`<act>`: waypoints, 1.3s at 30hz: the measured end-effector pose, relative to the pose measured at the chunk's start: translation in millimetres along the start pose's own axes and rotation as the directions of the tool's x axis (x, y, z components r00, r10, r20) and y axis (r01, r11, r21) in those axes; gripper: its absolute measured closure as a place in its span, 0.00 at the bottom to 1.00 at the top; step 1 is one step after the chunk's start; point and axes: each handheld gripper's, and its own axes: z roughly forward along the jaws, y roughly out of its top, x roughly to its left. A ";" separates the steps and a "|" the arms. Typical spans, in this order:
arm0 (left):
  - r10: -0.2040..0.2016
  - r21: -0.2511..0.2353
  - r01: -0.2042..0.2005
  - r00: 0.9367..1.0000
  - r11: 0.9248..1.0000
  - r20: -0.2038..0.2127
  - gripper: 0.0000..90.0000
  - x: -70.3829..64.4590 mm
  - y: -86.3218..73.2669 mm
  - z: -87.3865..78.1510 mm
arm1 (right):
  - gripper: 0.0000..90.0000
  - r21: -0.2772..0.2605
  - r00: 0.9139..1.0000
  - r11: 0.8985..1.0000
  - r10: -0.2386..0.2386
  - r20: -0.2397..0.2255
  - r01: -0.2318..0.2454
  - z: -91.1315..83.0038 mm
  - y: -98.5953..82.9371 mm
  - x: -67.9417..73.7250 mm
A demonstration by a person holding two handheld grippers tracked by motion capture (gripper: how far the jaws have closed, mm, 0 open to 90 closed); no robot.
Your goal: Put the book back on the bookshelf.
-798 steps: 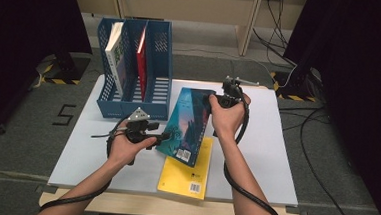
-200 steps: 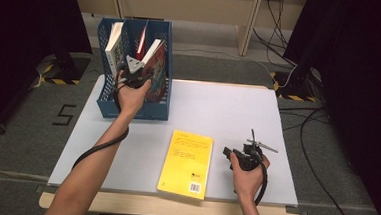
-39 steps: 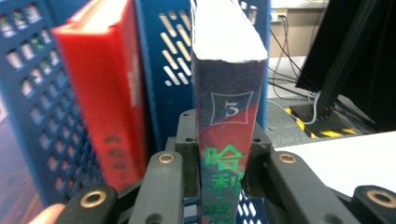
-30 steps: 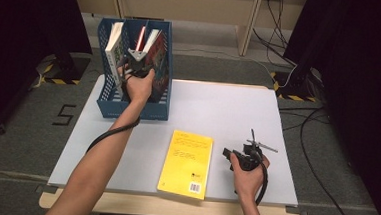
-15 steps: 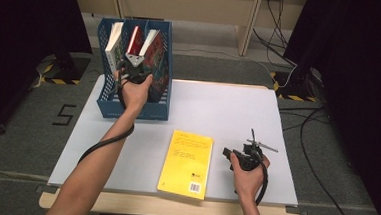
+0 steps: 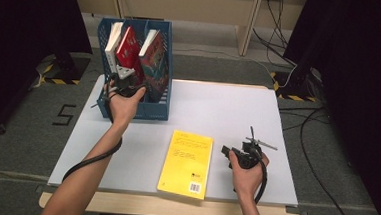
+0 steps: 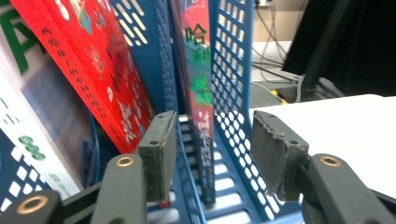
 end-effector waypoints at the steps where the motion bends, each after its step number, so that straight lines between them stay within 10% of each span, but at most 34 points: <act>1: -0.001 -0.002 0.001 1.000 1.000 0.012 0.54 -0.3 -1.2 -2.3 | 0.62 0.000 1.000 1.000 -0.002 0.000 0.002 0.3 0.3 0.2; 26: 0.032 0.048 -0.042 0.980 0.998 0.194 0.51 -16.6 -52.7 -48.0 | 0.59 0.087 0.999 0.996 -0.037 0.011 0.036 18.1 29.4 23.9; 39: 0.042 0.118 -0.078 0.960 0.990 0.278 0.49 -25.9 -80.2 -51.8 | 0.58 0.172 0.999 0.984 -0.052 0.017 0.048 45.4 43.4 37.0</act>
